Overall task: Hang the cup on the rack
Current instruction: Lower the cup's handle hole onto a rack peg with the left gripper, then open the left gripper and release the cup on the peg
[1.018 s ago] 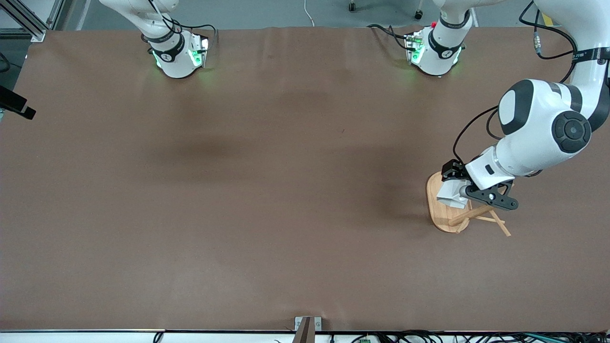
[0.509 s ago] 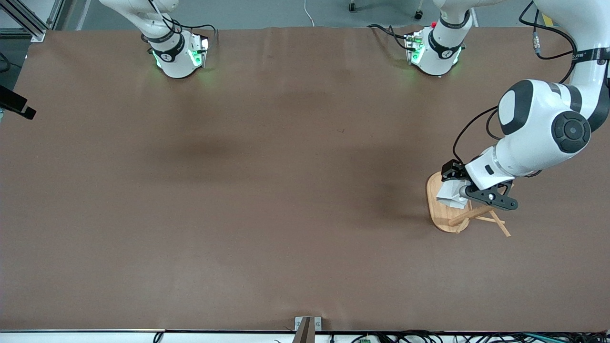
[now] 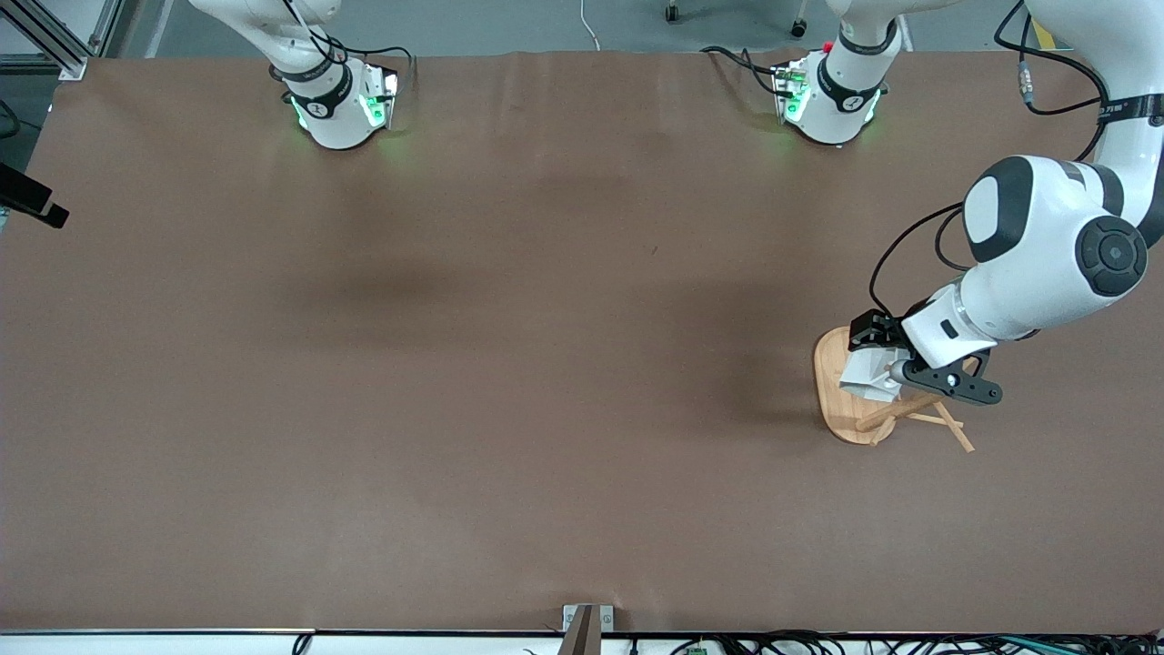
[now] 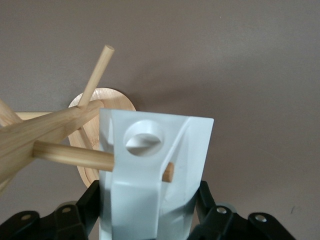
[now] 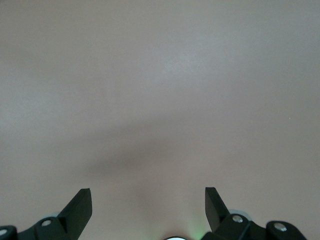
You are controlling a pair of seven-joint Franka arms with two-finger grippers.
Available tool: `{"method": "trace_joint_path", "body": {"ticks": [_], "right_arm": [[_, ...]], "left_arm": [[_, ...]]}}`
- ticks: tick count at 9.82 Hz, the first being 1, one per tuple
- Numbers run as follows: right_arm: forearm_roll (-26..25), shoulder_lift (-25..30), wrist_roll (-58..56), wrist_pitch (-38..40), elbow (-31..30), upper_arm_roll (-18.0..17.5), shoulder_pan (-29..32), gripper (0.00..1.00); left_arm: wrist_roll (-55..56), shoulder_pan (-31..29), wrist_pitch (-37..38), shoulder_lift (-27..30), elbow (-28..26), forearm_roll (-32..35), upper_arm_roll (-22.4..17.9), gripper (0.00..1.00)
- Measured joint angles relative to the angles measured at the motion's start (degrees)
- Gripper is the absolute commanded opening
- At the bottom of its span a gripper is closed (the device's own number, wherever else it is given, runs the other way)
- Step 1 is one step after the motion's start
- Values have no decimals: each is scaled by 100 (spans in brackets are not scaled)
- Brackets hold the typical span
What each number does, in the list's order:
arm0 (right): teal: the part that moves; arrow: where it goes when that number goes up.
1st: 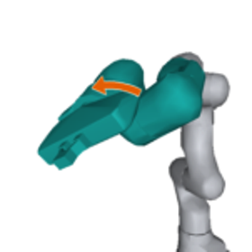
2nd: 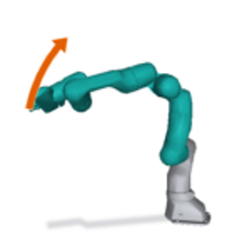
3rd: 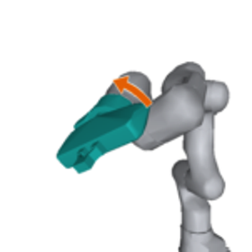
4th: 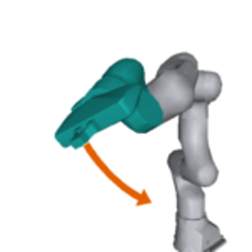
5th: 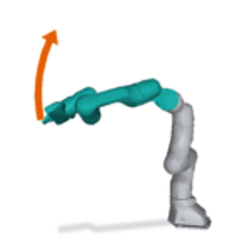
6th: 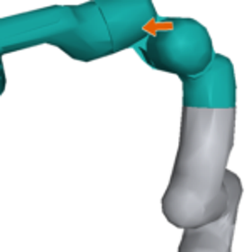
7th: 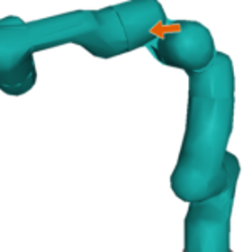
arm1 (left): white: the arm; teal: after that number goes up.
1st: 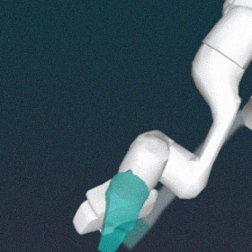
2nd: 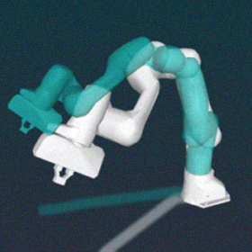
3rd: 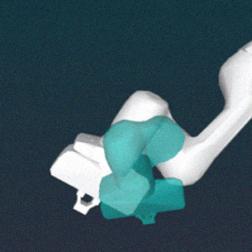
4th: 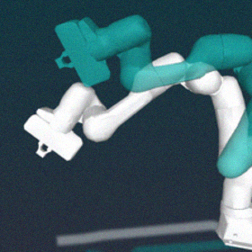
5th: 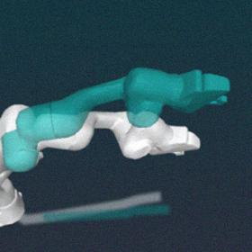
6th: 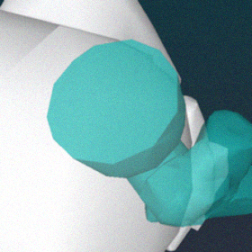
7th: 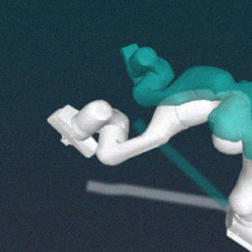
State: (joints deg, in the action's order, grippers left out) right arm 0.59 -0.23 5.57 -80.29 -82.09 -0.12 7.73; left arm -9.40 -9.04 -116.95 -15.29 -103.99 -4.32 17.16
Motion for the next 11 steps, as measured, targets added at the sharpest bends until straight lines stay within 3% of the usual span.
{"method": "trace_joint_path", "body": {"ticks": [1,2,3,4,11], "right_arm": [[0,-1,-1,0,0,-1,0,100],[0,-3,-2,0,0,-1,-1,100],[0,-4,-2,0,0,-1,-1,100],[0,-5,-2,0,0,-1,-1,100],[0,-11,-3,3,0,11,4,100]], "left_arm": [[0,-23,0,-32,3,-5,-1,4],[0,-64,-1,-68,6,-11,-2,11],[0,-90,-6,-106,13,-35,-2,51],[0,-95,-11,-139,32,-53,-2,100],[-17,-89,-13,-161,362,-82,27,100]]}}
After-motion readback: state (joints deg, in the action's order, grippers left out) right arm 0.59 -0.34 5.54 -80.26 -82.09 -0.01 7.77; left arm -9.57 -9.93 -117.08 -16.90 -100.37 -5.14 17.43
